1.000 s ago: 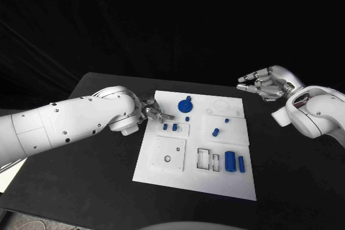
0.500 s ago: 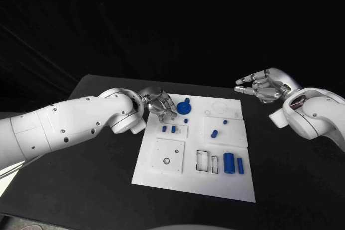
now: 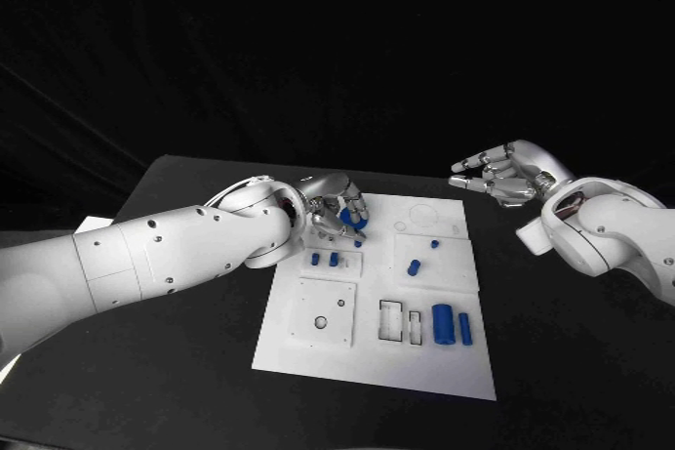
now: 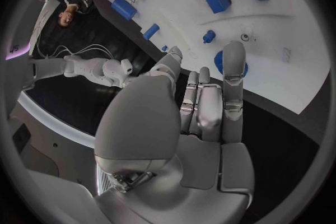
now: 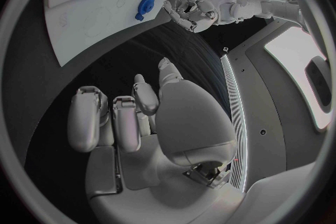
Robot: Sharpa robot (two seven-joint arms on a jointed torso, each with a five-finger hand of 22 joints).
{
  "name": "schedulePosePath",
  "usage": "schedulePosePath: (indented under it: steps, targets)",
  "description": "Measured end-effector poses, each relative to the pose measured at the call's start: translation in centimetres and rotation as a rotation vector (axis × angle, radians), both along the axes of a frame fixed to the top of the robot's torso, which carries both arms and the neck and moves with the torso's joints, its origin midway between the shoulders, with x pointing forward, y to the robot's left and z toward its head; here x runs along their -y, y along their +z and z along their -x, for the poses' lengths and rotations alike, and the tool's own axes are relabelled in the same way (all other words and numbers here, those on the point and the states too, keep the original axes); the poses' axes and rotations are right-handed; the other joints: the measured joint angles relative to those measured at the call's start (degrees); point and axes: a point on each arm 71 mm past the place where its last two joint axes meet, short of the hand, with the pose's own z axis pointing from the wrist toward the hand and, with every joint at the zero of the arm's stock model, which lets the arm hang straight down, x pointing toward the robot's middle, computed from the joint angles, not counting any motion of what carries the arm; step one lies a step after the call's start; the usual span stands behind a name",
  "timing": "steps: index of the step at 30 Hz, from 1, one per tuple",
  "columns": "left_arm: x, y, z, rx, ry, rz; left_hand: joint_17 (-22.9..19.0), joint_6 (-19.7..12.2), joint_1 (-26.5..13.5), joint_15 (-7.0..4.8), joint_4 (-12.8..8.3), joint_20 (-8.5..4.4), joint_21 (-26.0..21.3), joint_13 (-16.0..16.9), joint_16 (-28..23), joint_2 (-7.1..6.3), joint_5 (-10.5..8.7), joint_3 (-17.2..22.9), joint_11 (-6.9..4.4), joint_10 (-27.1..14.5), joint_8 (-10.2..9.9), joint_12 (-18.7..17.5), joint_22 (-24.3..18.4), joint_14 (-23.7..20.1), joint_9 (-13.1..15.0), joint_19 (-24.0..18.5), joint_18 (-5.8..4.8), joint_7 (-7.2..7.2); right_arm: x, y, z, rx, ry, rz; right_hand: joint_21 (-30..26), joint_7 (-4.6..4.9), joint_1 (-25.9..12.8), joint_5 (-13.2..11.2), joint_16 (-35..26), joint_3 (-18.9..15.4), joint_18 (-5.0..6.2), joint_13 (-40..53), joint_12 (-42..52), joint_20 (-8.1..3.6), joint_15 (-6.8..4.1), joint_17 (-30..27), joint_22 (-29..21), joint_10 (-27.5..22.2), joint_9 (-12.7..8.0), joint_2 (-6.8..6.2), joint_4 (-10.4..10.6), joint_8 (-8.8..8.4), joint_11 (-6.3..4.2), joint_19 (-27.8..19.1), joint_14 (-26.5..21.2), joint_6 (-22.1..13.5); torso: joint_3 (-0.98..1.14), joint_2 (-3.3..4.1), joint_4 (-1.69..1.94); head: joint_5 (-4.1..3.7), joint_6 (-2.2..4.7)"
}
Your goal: Assemble the parts on the task board
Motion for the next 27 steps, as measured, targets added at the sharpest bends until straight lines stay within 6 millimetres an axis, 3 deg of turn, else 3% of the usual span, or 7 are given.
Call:
schedulePosePath:
  steps: [2, 4, 6, 7, 10, 27]
  targets:
    - [0.2, -0.1, -0.1, 0.026, -0.013, -0.033, 4.28, 1.25, 0.79, -0.52, 0.01, -0.58, 6.62, -1.18, 3.87, 0.79, 0.0, 0.01, -0.54, 1.02, -0.84, -0.09, 6.64, 0.51, -0.49, 2.56, -1.43, -0.4, 0.0, 0.0, 0.0, 0.0, 0.001, 0.0, 0.0, 0.0, 0.0, 0.0, 0.0, 0.0, 0.0, 0.0, 0.0, 0.0, 0.0, 0.0, 0.0, 0.0, 0.0, 0.0, 0.0, 0.0, 0.0, 0.0, 0.0, 0.0, 0.0, 0.02, -0.01, -0.1, 0.04]
    - [0.5, -0.1, -0.1, 0.051, -0.027, -0.067, 6.11, 2.26, 0.98, -0.86, -0.23, -1.09, 10.08, -2.17, 5.54, 0.98, 0.0, 0.24, -0.68, 1.87, -1.43, -0.69, 10.15, 0.58, -0.83, 3.74, -1.44, -0.79, 0.0, 0.0, 0.0, 0.0, 0.001, 0.0, 0.0, 0.0, 0.0, 0.0, 0.0, 0.0, 0.0, 0.0, 0.0, 0.0, 0.0, 0.0, 0.0, 0.0, 0.0, 0.0, 0.0, 0.0, 0.0, 0.0, 0.0, 0.0, -0.01, 0.07, -0.03, -0.21, 0.1]
    - [0.7, -0.2, -0.1, 0.066, -0.039, -0.093, 6.85, 3.08, 1.18, -1.17, -0.2, -1.47, 11.91, -2.91, 6.23, 1.18, 0.0, 0.48, -0.83, 2.36, -1.7, -1.19, 12.05, 0.5, -1.02, 4.23, -1.62, -1.01, 0.0, 0.0, 0.0, 0.0, 0.001, 0.0, 0.0, 0.0, 0.0, 0.0, 0.0, 0.0, 0.0, 0.0, 0.0, 0.0, 0.0, 0.0, 0.0, 0.0, 0.0, 0.0, 0.0, 0.0, 0.0, 0.0, 0.0, 0.0, -0.02, 0.09, -0.04, -0.28, 0.13]
    - [0.9, -0.2, -0.1, 0.074, -0.046, -0.109, 7.0, 3.48, 1.18, -1.26, -0.16, -1.56, 12.57, -3.24, 6.39, 1.18, 0.0, 0.52, -0.79, 2.45, -1.81, -1.41, 12.75, 0.6, -1.08, 4.32, -2.28, -1.01, 0.0, 0.0, 0.0, 0.0, 0.002, 0.0, 0.0, 0.0, 0.0, 0.0, 0.0, 0.0, 0.0, 0.0, 0.0, 0.0, 0.0, 0.0, 0.0, 0.0, 0.0, 0.0, 0.0, 0.0, 0.0, 0.0, 0.0, 0.0, -0.02, 0.09, -0.04, -0.29, 0.12]
    - [1.1, -0.3, -0.1, 0.086, -0.057, -0.144, 6.59, 4.1, 1.18, -1.58, 0.01, -1.56, 14.16, -4.0, 6.39, 1.18, 0.0, 0.69, -0.94, 3.02, -2.23, -1.97, 14.45, 0.46, -1.27, 4.32, -2.28, -1.2, -0.1, 0.0, 0.0, -0.001, 0.003, 0.0, 0.0, 0.0, 0.0, 0.0, 0.0, 0.0, 0.0, 0.0, 0.0, 0.0, 0.0, -0.01, 0.0, 0.0, 0.0, 0.0, 0.0, 0.0, 0.0, 0.0, 0.0, 0.0, -0.03, 0.09, -0.07, -0.3, 0.08]
    - [1.7, -1.2, -0.7, 0.074, -0.066, -0.263, 6.04, 5.91, 1.49, -1.77, -0.27, -1.76, 14.49, -6.21, 6.39, 1.48, 0.24, 2.85, -1.07, 5.19, -3.69, -4.2, 15.03, 0.69, -1.58, 4.52, -2.28, -1.0, -0.3, 0.0, 0.0, -0.001, 0.009, -0.002, 0.0, 0.0, 0.0, 0.0, 0.0, 0.0, 0.0, 0.0, 0.0, 0.0, 0.0, -0.01, 0.0, 0.0, 0.0, 0.0, 0.0, 0.0, 0.0, 0.0, 0.0, 0.0, -0.06, 0.09, -0.04, -0.38, -0.18]
